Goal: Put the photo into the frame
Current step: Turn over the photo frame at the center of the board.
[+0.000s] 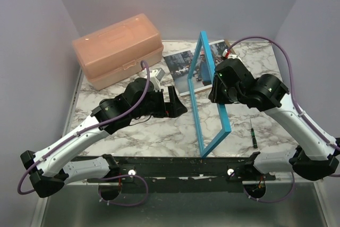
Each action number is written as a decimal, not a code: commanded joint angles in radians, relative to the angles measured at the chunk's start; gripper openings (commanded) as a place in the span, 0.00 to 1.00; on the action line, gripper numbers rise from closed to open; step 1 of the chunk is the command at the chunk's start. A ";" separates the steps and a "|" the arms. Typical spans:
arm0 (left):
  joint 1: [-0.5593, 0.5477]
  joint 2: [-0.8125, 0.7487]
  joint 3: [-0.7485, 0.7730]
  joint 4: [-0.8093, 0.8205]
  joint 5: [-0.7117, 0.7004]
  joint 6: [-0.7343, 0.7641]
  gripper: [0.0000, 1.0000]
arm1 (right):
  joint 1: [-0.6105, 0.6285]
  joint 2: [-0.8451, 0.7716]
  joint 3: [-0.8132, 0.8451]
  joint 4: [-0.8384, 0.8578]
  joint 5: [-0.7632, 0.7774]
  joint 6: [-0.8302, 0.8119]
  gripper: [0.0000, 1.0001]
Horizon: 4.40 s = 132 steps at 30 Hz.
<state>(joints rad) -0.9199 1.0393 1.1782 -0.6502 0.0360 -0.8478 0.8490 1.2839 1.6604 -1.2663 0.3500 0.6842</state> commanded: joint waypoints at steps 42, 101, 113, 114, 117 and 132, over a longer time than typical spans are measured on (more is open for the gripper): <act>0.241 0.001 -0.065 0.329 0.392 -0.154 0.93 | -0.002 -0.144 -0.144 0.432 -0.401 -0.053 0.71; 0.332 -0.062 -0.308 0.407 0.407 -0.083 0.00 | -0.002 -0.269 -0.544 0.473 -0.285 0.174 0.72; 0.409 -0.034 -0.458 0.582 0.421 -0.136 0.00 | -0.003 -0.244 -0.585 0.548 -0.390 0.199 0.91; 0.413 -0.040 -0.472 0.585 0.411 -0.141 0.00 | -0.003 -0.237 -0.590 0.552 -0.391 0.200 0.91; 0.421 -0.044 -0.511 0.576 0.387 -0.142 0.00 | -0.003 -0.218 -0.610 0.544 -0.372 0.197 0.92; 0.446 -0.069 -0.600 0.380 0.197 -0.051 0.00 | -0.075 -0.130 -0.840 0.434 -0.083 0.270 0.81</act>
<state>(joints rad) -0.4908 0.9688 0.6083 -0.1490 0.3626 -0.9443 0.8162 1.1412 0.8963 -0.8158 0.2031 0.9192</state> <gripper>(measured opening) 0.268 0.821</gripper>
